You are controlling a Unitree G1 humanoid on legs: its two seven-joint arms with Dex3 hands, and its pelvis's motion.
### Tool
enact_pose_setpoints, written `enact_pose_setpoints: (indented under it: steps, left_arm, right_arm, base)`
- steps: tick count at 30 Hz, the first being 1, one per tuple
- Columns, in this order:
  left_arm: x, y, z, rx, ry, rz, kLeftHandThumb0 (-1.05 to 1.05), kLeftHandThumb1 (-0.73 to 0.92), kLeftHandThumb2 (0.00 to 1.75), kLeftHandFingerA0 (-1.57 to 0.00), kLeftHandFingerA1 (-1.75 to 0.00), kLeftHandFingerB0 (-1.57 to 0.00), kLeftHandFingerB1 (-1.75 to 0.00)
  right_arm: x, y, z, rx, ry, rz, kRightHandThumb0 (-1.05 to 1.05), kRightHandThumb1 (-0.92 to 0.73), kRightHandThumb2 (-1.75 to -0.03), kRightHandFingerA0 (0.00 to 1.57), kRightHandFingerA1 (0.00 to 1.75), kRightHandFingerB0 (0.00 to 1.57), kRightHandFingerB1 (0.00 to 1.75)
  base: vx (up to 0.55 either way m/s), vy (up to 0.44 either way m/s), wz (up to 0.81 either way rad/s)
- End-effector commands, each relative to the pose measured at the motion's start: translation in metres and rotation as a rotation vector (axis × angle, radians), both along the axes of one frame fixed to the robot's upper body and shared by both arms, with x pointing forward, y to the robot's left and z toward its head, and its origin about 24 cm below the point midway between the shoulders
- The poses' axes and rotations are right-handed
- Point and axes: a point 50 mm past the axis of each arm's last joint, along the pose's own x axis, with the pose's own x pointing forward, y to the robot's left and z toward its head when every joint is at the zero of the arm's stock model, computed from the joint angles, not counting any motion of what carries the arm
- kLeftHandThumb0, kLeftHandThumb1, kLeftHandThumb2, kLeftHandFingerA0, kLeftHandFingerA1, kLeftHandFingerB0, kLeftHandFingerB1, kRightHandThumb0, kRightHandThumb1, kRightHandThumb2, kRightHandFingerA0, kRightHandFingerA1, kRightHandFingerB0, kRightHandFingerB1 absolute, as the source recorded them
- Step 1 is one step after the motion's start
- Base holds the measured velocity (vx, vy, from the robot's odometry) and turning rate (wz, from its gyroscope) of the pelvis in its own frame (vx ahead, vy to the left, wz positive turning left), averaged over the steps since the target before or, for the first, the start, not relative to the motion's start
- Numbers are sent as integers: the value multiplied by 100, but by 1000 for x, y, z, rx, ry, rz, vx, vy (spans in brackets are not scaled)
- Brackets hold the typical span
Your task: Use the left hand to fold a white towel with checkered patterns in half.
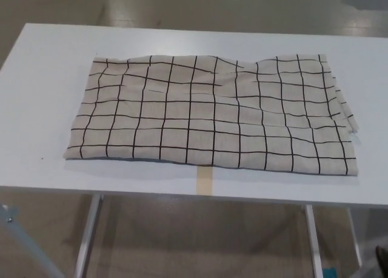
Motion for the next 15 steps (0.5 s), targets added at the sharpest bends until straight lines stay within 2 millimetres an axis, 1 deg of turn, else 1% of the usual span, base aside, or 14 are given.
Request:
enact_pose_setpoints:
  steps: [1, 4, 5, 6, 7, 8, 10, 11, 12, 13, 14, 15]
  left_arm:
    - [-1, 8, 9, -38, -139, 44, -21, 43, 93, -13, -50, -11, -49]
    - [-2, 8, 9, -40, -143, 40, -21, 43, 92, -12, -50, -11, -49]
    - [-1, 8, 10, -43, -147, 22, -22, 43, 92, -9, -49, -7, -48]
    - [-1, 8, 10, -42, -148, 12, -39, 50, 62, -16, -36, -15, -33]
    - [-1, 8, 10, -41, -149, 6, -39, 50, 62, -16, -36, -15, -33]
    - [-1, 7, 11, -35, -151, -13, -24, 44, 92, -2, -47, 0, -45]
    - [-1, 6, 13, -18, -153, -81, -25, 42, 91, -2, -48, 0, -46]
    - [-1, 6, 14, -14, -152, -104, -38, 48, 57, -7, -28, -8, -27]
    - [0, 4, 17, 1, -154, -172, -42, 45, 56, -2, -22, -4, -22]
    - [0, 3, 19, 10, -155, -212, -42, 45, 56, -2, -22, -4, -22]
    - [-1, 0, 23, 38, -163, -279, -47, 32, 69, 0, -25, 0, -22]
    - [-1, -1, 25, 55, -168, -306, -50, 34, 68, 0, -20, 0, -17]
  right_arm:
    - [-1, -6, 11, 22, -127, -68, -51, -46, -78, 45, 50, 37, 48]
    - [-1, -7, 11, 21, -130, -69, -51, -46, -78, 45, 51, 37, 48]
    - [-1, -7, 12, 17, -134, -66, -51, -46, -78, 44, 50, 37, 48]
    - [-1, -7, 11, 15, -134, -66, -52, -46, -78, 43, 50, 37, 48]
    - [-2, -7, 11, 13, -133, -65, -52, -46, -78, 43, 50, 37, 48]
    - [-3, -7, 11, 11, -133, -65, -48, -57, -58, 48, 38, 42, 36]
    - [-4, -6, 10, 4, -131, -62, -49, -58, -58, 47, 37, 42, 35]
    - [-5, -6, 10, 3, -131, -61, -51, -57, -58, 45, 37, 41, 35]
    - [-7, -4, 9, 4, -133, -55, -53, -58, -58, 41, 36, 38, 34]
    - [-8, -3, 9, 5, -135, -51, -53, -58, -58, 41, 36, 38, 34]
    - [-9, 0, 9, 9, -138, -41, -54, -58, -58, 39, 36, 37, 34]
    - [-10, 1, 9, 13, -140, -33, -55, -59, -58, 36, 35, 35, 33]
  base:
    - [0, 0, 0]
    - [0, 0, 0]
    - [0, 0, 0]
    - [0, 0, 0]
    - [0, 0, 0]
    - [0, 0, 0]
    - [0, 0, 0]
    - [0, 0, 0]
    - [0, 0, 0]
    - [0, 0, 0]
    - [0, 0, 0]
    - [0, 0, 0]
